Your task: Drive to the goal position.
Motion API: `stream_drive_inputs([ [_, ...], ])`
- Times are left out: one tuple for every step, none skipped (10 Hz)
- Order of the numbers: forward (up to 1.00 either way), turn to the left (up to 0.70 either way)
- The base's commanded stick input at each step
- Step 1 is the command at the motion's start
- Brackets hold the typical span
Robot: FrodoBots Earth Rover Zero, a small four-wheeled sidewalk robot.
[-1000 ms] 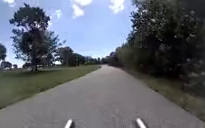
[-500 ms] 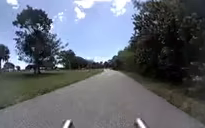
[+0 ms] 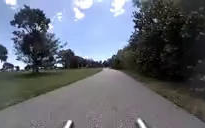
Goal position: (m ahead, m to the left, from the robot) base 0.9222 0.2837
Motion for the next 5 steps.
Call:
stream_drive_inputs([
  [0.5,0.0],
  [0.5,0.0],
  [0.5,0.0],
  [0.5,0.0],
  [0.5,0.0],
])
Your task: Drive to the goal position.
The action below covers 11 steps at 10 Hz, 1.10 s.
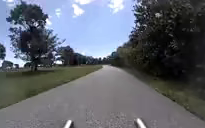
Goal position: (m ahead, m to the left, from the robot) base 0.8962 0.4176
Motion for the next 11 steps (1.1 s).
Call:
stream_drive_inputs([
  [0.5,0.0],
  [0.5,0.0],
  [0.5,0.0],
  [0.5,0.0],
  [0.5,0.0],
  [0.5,0.0],
  [0.5,0.0],
  [0.5,0.0],
  [0.5,0.0],
  [0.5,0.0],
  [0.5,0.0],
])
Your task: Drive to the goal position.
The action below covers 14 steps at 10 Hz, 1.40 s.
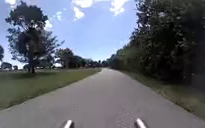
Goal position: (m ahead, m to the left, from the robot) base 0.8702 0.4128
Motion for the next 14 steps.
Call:
stream_drive_inputs([
  [0.5,0.0],
  [0.5,0.0],
  [0.5,0.0],
  [0.5,0.0],
  [0.5,0.0],
  [0.5,0.0],
  [0.5,0.0],
  [0.5,0.0],
  [0.5,0.0],
  [0.5,0.0],
  [0.5,0.0],
  [0.5,0.0],
  [0.5,0.0],
  [0.5,0.0],
])
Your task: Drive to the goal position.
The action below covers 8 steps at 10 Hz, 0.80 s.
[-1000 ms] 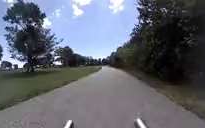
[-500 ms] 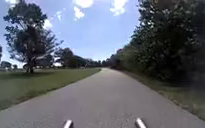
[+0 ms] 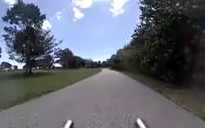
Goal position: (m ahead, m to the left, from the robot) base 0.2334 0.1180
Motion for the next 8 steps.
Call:
stream_drive_inputs([
  [0.5,0.0],
  [0.5,0.0],
  [0.5,0.0],
  [0.5,0.0],
  [0.5,0.0],
  [0.5,0.0],
  [0.5,0.0],
  [0.5,0.0],
])
